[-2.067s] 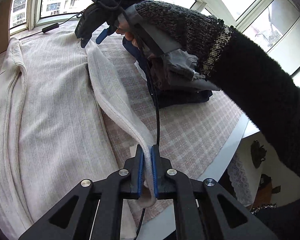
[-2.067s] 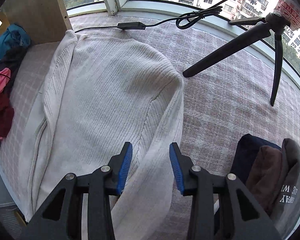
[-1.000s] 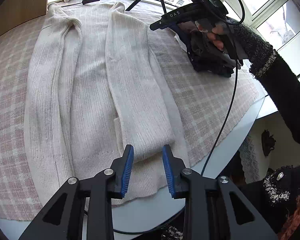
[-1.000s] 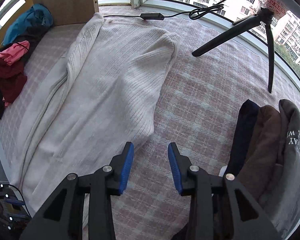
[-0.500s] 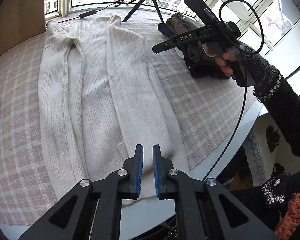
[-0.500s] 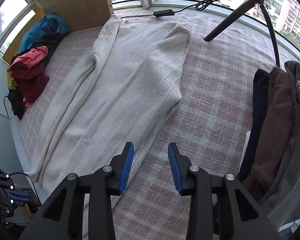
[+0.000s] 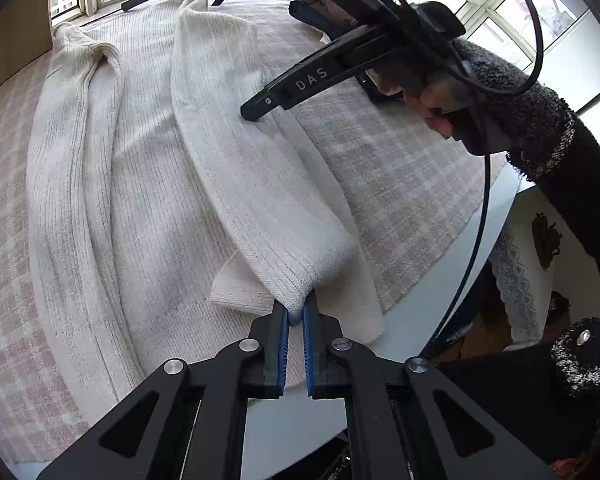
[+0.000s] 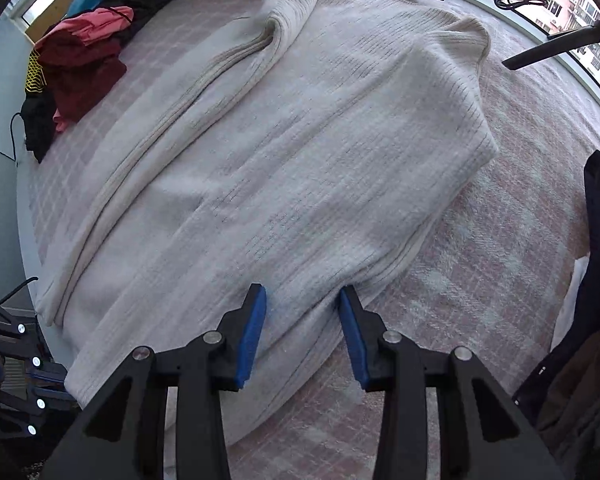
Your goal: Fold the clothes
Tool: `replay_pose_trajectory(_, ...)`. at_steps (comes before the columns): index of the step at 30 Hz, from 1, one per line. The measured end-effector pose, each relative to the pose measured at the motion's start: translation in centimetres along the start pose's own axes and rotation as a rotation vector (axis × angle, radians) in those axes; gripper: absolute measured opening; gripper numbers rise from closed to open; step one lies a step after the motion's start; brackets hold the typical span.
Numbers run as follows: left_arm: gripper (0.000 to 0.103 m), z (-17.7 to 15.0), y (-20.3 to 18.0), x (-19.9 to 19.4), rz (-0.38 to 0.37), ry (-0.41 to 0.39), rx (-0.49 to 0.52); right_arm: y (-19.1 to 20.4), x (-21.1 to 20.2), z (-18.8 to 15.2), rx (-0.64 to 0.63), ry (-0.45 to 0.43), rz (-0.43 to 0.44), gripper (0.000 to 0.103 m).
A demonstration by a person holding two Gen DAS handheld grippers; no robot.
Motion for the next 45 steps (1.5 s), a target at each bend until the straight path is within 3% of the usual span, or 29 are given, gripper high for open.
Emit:
replay_pose_trajectory(2,0.007,0.4,-0.8,-2.3,-0.183,0.006,-0.067,-0.1,0.0,0.0,-0.001,0.005,-0.003,0.037)
replay_pose_trajectory(3,0.011,0.5,-0.4,-3.0,-0.197,0.018,-0.096,-0.2,0.0,-0.1,0.006,0.007,0.000,0.036)
replay_pose_trajectory(4,0.011,0.6,0.7,-3.2,-0.144,0.019,-0.109,-0.3,0.0,-0.1,0.008,0.008,0.000,0.037)
replay_pose_trajectory(6,0.025,0.3,3.6,-2.7,0.057,0.037,-0.113,-0.3,0.0,0.0,0.008,0.010,-0.005,0.036)
replay_pose_trajectory(7,0.025,0.0,5.0,-2.2,0.125,0.065,-0.117,-0.3,0.0,0.0,0.009,0.011,-0.009,0.036)
replay_pose_trajectory(8,0.025,-0.2,5.3,-1.7,0.135,0.077,-0.118,-0.3,-0.2,-0.1,0.010,0.010,-0.011,0.037)
replay_pose_trajectory(12,0.029,0.1,2.7,-0.5,0.098,0.063,-0.062,-1.7,-2.6,0.2,0.048,-0.063,0.016,0.037)
replay_pose_trajectory(15,0.035,1.1,-0.5,1.5,0.076,0.053,0.000,-5.4,-5.0,1.3,0.146,-0.146,0.006,0.036)
replay_pose_trajectory(19,0.035,2.4,-1.2,5.9,0.182,0.092,0.035,-9.8,-5.7,3.8,0.192,-0.164,-0.035,0.037)
replay_pose_trajectory(21,0.033,2.7,-1.1,6.3,0.187,0.067,0.040,-10.0,-5.3,4.7,0.206,-0.157,-0.039,0.037)
replay_pose_trajectory(22,0.030,2.7,-1.0,6.2,0.190,0.064,0.038,-10.2,-5.0,5.4,0.216,-0.149,-0.036,0.037)
replay_pose_trajectory(24,0.008,2.7,-0.7,6.0,0.188,0.061,0.031,-10.4,-4.4,6.2,0.221,-0.140,-0.032,0.039)
replay_pose_trajectory(26,0.004,2.7,-0.3,5.5,0.153,0.058,0.004,-10.3,-3.2,7.1,0.203,-0.128,-0.041,0.042)
replay_pose_trajectory(27,0.004,2.7,-0.2,5.2,0.131,0.055,-0.012,-10.2,-2.4,7.5,0.188,-0.117,-0.044,0.041)
replay_pose_trajectory(28,0.004,2.7,-0.1,4.8,0.121,0.050,-0.018,-9.9,-1.8,7.7,0.167,-0.104,-0.036,0.022)
replay_pose_trajectory(29,0.004,2.9,0.0,4.2,0.122,0.037,-0.022,-9.7,-1.6,7.8,0.151,-0.100,-0.033,0.015)
replay_pose_trajectory(34,0.004,4.0,-0.5,1.5,0.087,-0.030,-0.026,-10.9,-4.0,8.4,0.198,-0.175,-0.046,0.012)
replay_pose_trajectory(37,0.004,4.3,-0.8,2.9,0.088,-0.006,0.007,-11.5,-3.3,8.4,0.221,-0.160,-0.065,0.012)
replay_pose_trajectory(39,0.014,3.5,-0.9,5.6,0.054,0.090,0.013,-11.8,-2.1,8.2,0.217,-0.120,-0.127,0.013)
replay_pose_trajectory(41,0.014,3.3,-1.3,5.9,0.070,0.089,0.027,-11.7,-2.0,8.0,0.203,-0.103,-0.160,0.015)
replay_pose_trajectory(45,0.018,2.6,-0.8,2.6,0.061,0.030,-0.008,-11.3,-4.7,7.1,0.225,-0.120,-0.145,0.029)
Point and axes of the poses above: each gripper's, at about its wrist camera, not at the fingertips, and x roughly the way its jaws point, y to its left, z to its top, the point moved 10 cm from there along x, roughly the way its jaws point, and after that the axes turned 10 degrees about y, right-handed, at the moved point
